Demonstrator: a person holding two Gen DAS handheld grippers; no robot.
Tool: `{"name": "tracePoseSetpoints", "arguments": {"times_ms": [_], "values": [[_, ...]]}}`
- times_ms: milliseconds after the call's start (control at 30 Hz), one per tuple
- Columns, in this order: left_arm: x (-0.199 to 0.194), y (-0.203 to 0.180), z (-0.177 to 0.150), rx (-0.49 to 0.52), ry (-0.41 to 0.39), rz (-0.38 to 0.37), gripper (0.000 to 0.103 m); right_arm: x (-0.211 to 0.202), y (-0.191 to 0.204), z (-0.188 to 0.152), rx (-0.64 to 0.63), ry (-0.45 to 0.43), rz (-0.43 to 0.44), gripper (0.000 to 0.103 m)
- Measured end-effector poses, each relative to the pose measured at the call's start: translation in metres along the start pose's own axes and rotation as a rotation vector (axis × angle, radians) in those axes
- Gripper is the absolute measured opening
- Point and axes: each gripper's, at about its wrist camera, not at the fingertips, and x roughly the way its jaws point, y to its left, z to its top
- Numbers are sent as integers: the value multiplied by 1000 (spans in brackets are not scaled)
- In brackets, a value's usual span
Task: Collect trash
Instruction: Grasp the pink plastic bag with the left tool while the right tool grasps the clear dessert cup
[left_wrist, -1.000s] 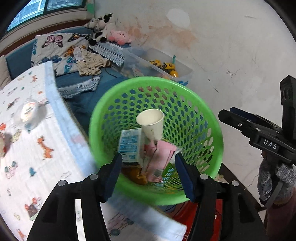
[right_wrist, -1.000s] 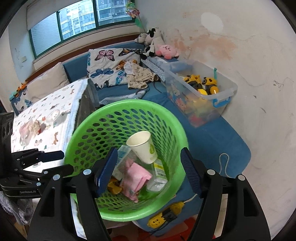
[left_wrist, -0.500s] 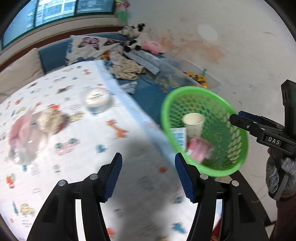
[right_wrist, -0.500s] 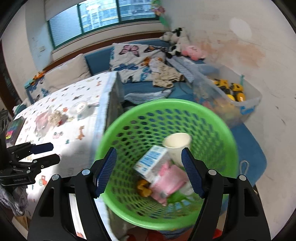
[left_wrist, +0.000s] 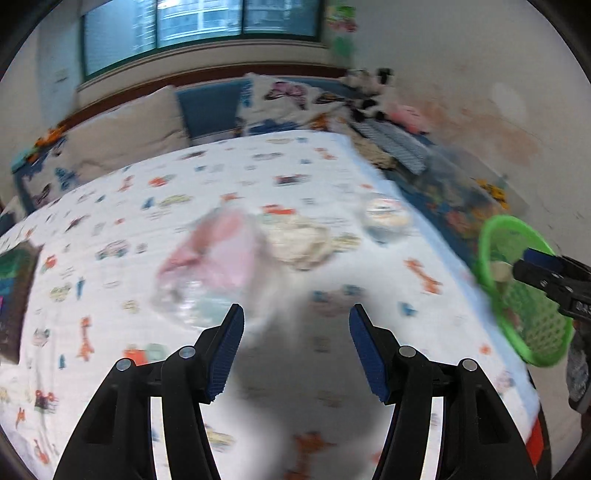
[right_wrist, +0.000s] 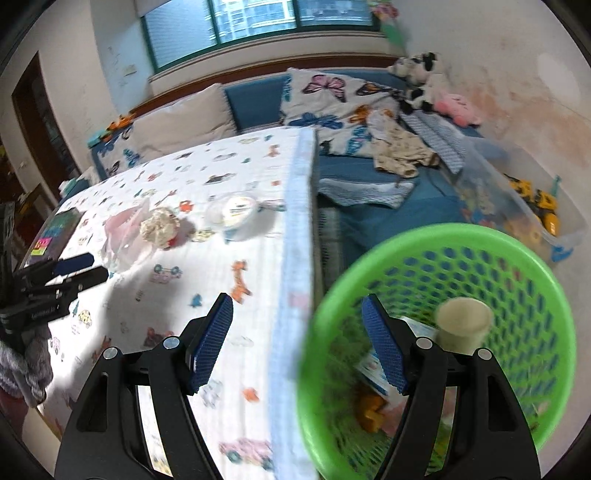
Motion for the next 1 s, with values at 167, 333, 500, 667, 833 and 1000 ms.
{"name": "tracePoseSetpoints", "arguments": {"times_ms": [167, 333, 500, 667, 833, 1000], "values": [[9, 31, 0, -34, 15, 36, 57, 30, 19, 17, -34, 21, 32, 73], [14, 41, 0, -36, 19, 36, 57, 60, 38, 34, -66, 40, 53, 78], [18, 46, 3, -27, 18, 34, 60, 88, 50, 48, -86, 62, 54, 81], [27, 43, 9, -9, 18, 28, 60, 113, 57, 61, -95, 77, 40, 82], [38, 40, 13, 11, 23, 28, 60, 132, 62, 69, -109, 96, 34, 82], [42, 41, 12, 1, 25, -1, 52, 139, 65, 71, -101, 93, 44, 82]]}}
